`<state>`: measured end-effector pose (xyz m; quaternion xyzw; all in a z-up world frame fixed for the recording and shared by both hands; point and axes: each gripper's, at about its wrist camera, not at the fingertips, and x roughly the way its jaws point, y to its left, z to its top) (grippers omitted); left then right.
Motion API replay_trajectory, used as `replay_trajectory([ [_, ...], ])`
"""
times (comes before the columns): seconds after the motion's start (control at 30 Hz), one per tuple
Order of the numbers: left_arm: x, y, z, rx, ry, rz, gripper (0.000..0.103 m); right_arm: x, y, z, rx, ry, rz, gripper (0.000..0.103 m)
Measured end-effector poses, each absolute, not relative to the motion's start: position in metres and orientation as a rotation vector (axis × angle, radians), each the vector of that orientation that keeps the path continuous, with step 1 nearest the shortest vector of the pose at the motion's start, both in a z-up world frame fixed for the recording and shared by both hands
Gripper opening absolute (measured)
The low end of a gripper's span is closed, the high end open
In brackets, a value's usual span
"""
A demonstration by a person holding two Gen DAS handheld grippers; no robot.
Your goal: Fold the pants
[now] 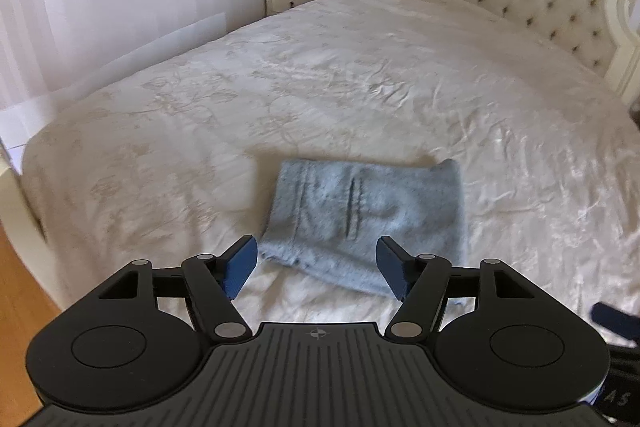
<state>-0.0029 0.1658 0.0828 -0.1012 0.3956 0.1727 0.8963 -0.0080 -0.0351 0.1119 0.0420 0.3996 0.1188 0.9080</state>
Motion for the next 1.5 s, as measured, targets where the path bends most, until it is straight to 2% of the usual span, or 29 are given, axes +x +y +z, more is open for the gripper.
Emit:
replay_trajectory([
  [0.7,-0.043,0.153,0.071,-0.204,0.905,0.419,0.064,-0.046,-0.034,0.117,0.045,0.853,0.229,0.103],
  [1.5,-0.024,0.166,0.056,-0.174,0.969,0.376,0.064,-0.026,-0.019,0.102,0.08,0.93,0.208,0.103],
])
